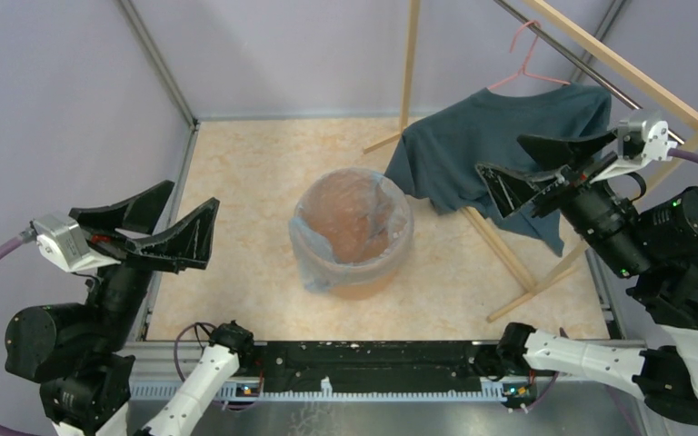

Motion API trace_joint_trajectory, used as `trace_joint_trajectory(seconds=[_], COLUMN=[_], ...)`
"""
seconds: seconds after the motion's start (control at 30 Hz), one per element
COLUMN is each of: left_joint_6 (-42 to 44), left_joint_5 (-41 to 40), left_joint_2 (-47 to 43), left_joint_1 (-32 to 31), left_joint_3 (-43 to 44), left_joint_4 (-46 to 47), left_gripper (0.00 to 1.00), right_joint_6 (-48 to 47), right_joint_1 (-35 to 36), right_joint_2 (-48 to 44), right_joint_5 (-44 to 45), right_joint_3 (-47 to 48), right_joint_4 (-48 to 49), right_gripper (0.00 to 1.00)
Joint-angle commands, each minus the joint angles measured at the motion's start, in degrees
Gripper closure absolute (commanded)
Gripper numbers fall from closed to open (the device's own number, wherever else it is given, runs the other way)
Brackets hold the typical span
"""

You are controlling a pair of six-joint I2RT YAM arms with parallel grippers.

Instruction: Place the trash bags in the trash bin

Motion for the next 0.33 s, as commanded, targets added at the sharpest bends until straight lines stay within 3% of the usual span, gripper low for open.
trace_joint_trajectory(seconds=[0.0,0.3], left_joint_6=[1.91,0.76], left_joint_5=[1.11,0.79], left_joint_2=[1.74,0.36], left_joint_1=[0.09,0.09], left_joint_3=[1.26,0.91], left_joint_4=[3.42,2.04], left_gripper=[0.01,0.01], right_joint_6=[-0.23,-3.09], right_joint_1=[-0.15,-0.16], right_joint_2=[0.06,-2.6], right_joint_5=[3.88,4.28], right_joint_3=[-1.9,-4.83], right_joint_4=[2.37,4.62], right_gripper=[0.01,0.01])
